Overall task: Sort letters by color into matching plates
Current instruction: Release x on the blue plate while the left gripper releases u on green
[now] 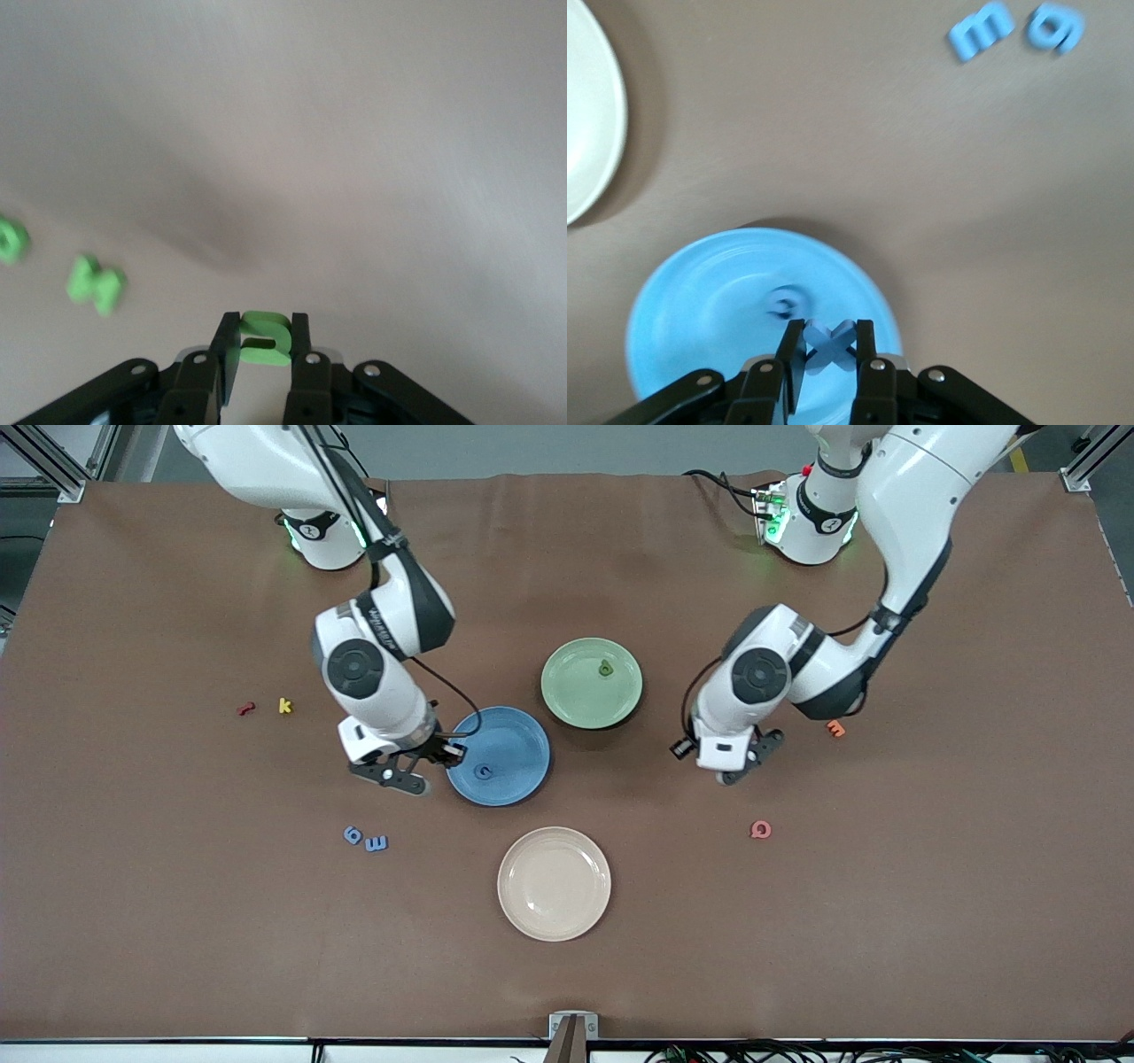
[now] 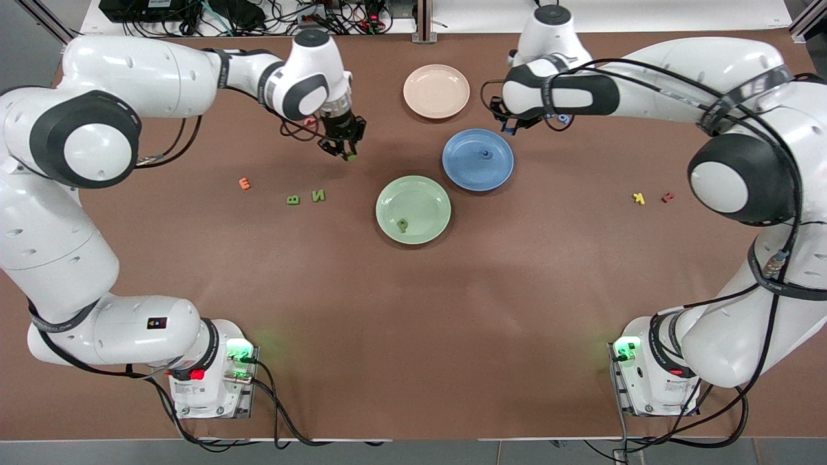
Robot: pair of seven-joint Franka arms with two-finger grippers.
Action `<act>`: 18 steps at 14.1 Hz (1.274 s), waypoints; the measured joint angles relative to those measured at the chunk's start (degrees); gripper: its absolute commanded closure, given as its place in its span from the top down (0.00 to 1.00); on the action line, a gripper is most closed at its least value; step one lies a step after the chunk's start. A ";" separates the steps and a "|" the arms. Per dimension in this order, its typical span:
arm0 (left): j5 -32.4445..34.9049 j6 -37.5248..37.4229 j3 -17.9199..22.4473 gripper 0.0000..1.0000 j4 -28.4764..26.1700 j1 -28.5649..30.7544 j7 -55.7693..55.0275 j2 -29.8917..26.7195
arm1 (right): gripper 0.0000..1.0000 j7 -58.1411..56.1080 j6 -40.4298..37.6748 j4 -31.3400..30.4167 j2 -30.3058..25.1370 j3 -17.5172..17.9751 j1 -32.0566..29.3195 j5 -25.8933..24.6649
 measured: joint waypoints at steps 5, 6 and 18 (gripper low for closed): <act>0.00 0.00 -0.32 0.00 -0.18 -11.14 -8.87 0.06 | 0.00 10.93 0.33 9.01 9.08 -0.03 4.46 0.00; 0.00 0.00 -0.31 0.01 -0.12 -12.60 -9.78 0.09 | 0.00 12.01 0.48 10.30 10.65 -0.04 5.13 0.00; 0.66 -0.13 0.80 1.00 1.77 -12.26 -10.16 1.51 | 1.00 14.30 0.92 14.47 16.30 -0.43 6.80 -0.02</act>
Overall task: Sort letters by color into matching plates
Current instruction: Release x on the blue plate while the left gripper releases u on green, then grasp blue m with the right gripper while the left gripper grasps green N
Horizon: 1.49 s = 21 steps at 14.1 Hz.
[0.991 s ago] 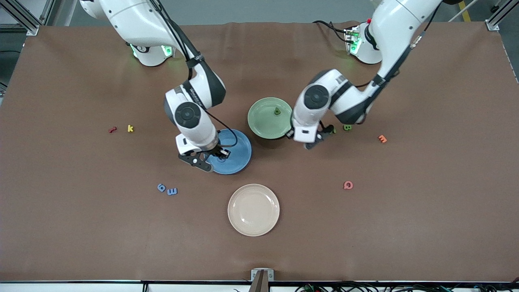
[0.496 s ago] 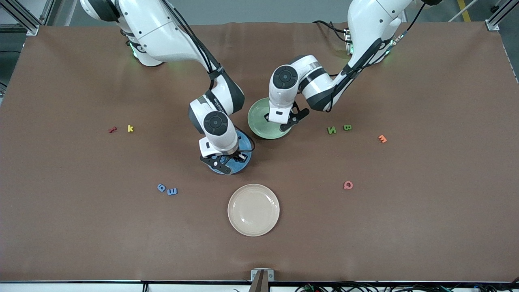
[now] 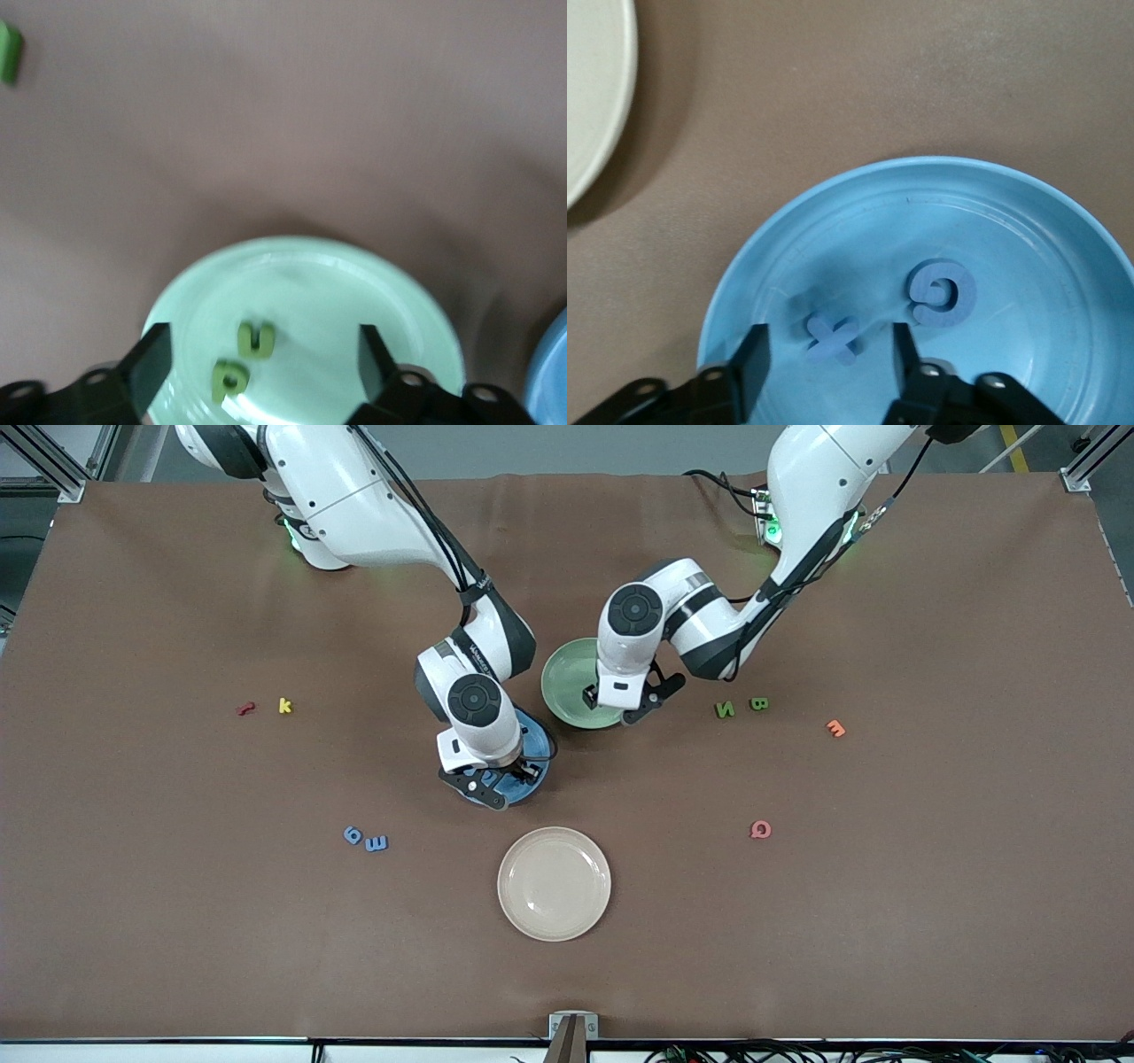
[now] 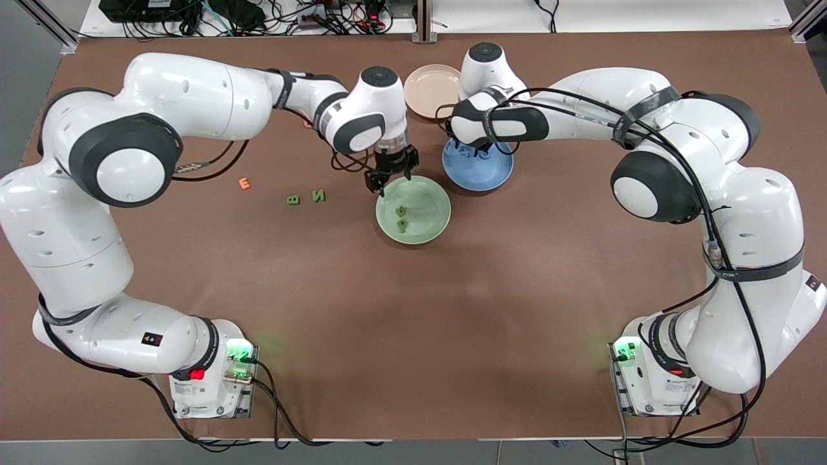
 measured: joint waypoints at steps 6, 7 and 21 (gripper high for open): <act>0.84 -6.66 0.10 0.88 -0.25 9.56 13.04 -4.69 | 1.00 -8.95 -8.44 5.21 -0.26 -1.26 -3.41 -0.08; 2.38 -6.89 0.10 0.88 -0.93 10.92 15.38 -4.81 | 1.00 -11.99 -9.85 5.70 -0.59 -1.36 -4.97 -0.08; 8.22 -5.78 -0.57 0.88 -7.82 13.05 40.27 -5.42 | 0.85 -46.46 -4.67 2.89 -0.95 -1.73 -21.30 -0.37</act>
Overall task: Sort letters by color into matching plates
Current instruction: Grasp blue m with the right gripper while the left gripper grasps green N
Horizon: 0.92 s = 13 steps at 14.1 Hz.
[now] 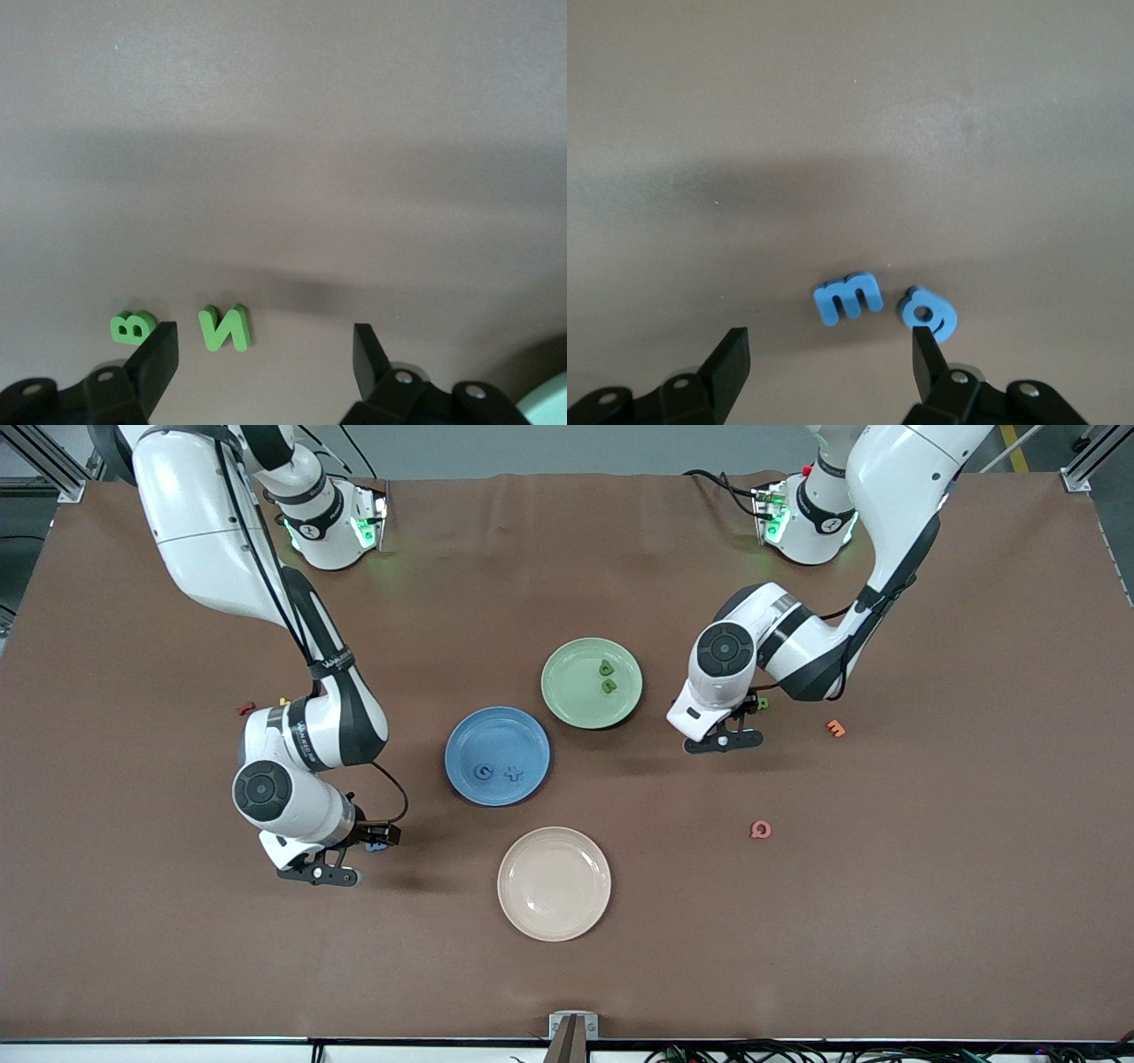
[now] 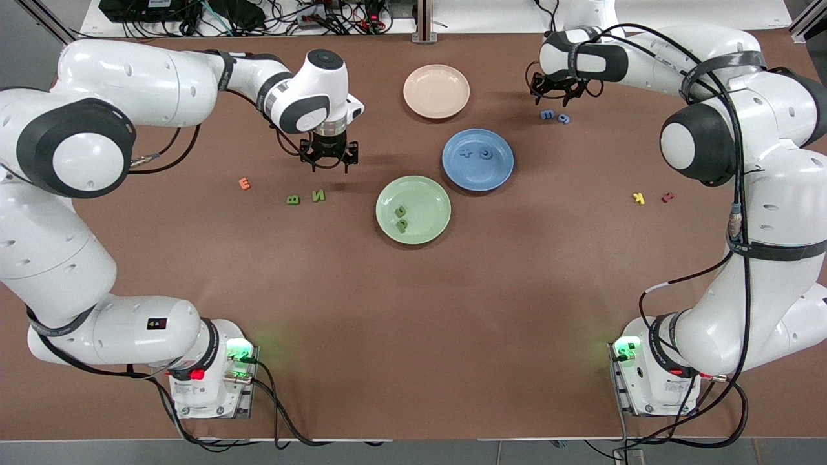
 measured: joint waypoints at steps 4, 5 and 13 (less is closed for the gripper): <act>0.12 5.53 -0.02 0.88 -4.01 1.40 0.20 -1.96 | 0.85 -5.57 1.48 -0.39 0.24 0.14 -0.10 0.00; 0.13 7.14 -0.03 0.88 -5.29 2.09 0.53 -2.42 | 0.85 -6.71 2.42 -0.69 0.31 0.16 -0.10 0.00; 0.17 18.96 -0.35 0.82 -12.56 6.90 3.02 -3.03 | 0.66 -10.73 7.97 -2.99 1.85 0.14 -0.57 0.00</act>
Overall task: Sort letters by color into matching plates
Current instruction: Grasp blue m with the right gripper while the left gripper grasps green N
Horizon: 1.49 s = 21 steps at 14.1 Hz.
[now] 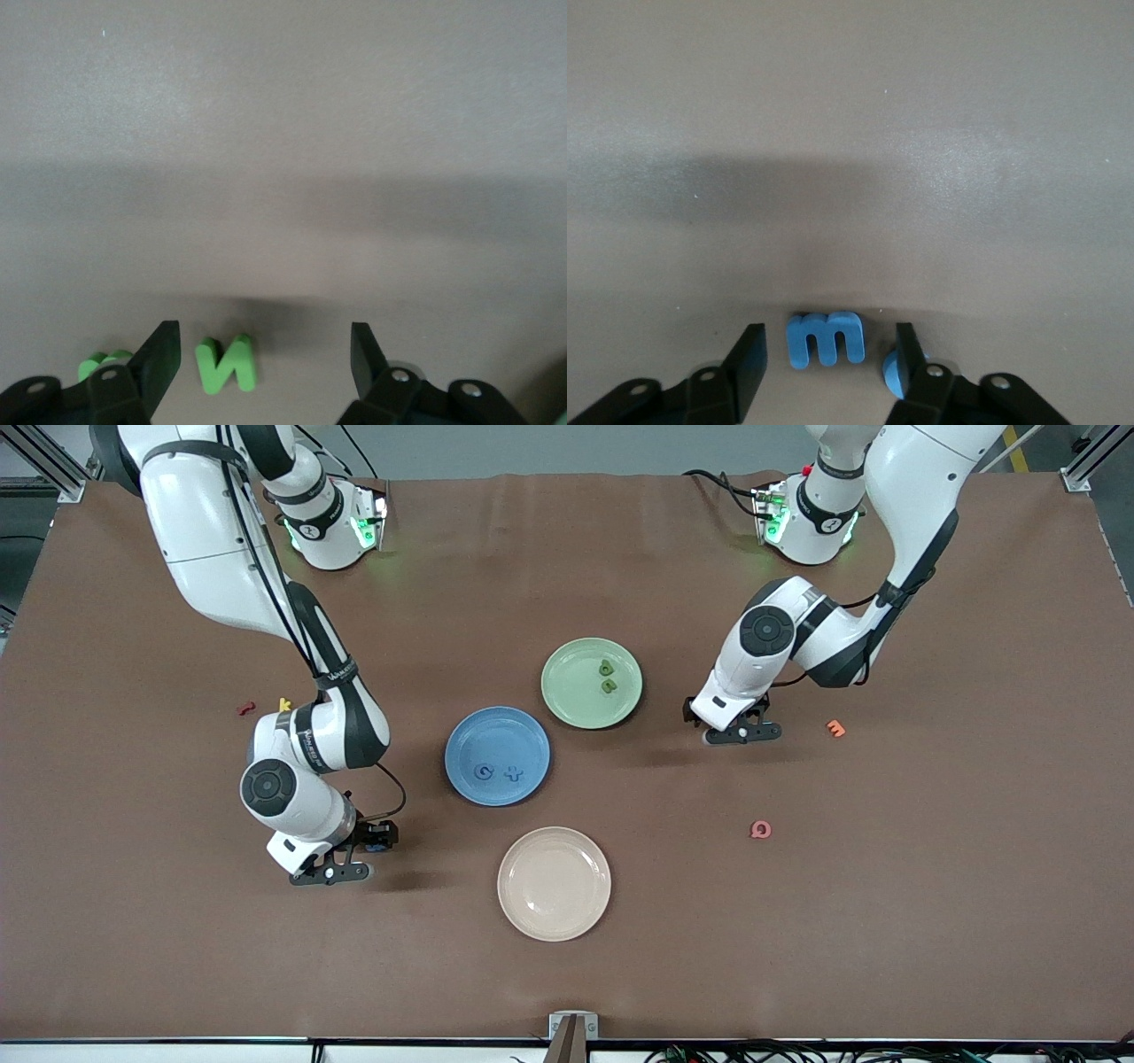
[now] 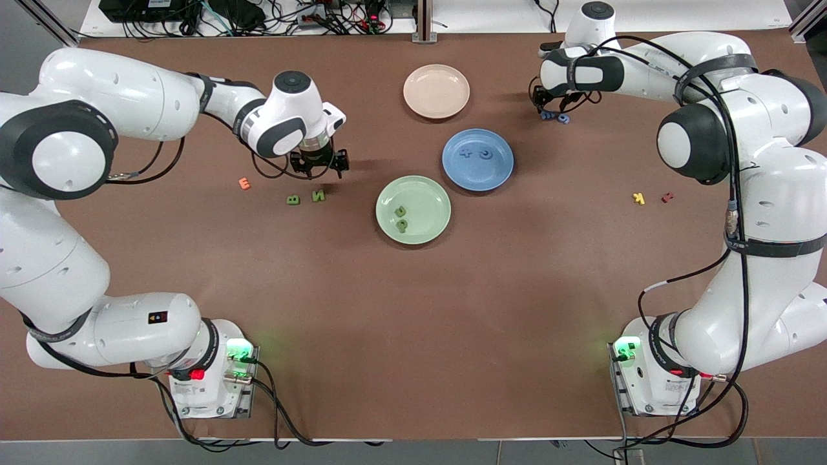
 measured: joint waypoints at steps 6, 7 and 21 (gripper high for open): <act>0.00 0.85 -0.25 0.76 -2.00 0.95 0.84 0.00 | 0.65 -0.01 0.28 -0.06 0.54 0.03 0.00 0.00; 0.00 0.85 -0.27 0.75 -2.16 0.95 0.84 -0.01 | 0.65 0.00 0.49 -0.06 0.75 0.06 0.00 0.00; 0.01 0.85 -0.28 0.69 -3.52 2.30 0.84 0.02 | 0.61 0.01 1.73 -0.05 1.13 0.46 0.05 0.02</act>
